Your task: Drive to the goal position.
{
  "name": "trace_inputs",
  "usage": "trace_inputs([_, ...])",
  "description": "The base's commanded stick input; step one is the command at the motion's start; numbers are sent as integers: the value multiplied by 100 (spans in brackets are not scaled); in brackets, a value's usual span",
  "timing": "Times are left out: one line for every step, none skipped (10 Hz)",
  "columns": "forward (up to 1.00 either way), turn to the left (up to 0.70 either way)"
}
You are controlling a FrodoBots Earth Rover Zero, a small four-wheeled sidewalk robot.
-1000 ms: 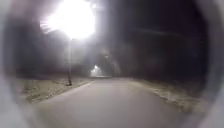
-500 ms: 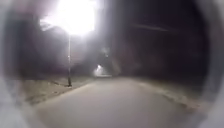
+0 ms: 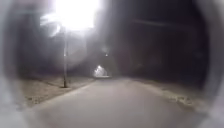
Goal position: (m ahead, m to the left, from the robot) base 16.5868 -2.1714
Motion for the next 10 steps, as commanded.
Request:
trace_inputs([100, 2])
trace_inputs([100, 3])
trace_inputs([100, 3])
trace_inputs([100, 2])
trace_inputs([100, 2])
trace_inputs([100, 3])
trace_inputs([100, 3])
trace_inputs([100, 3])
trace_inputs([100, 1])
trace_inputs([100, 0])
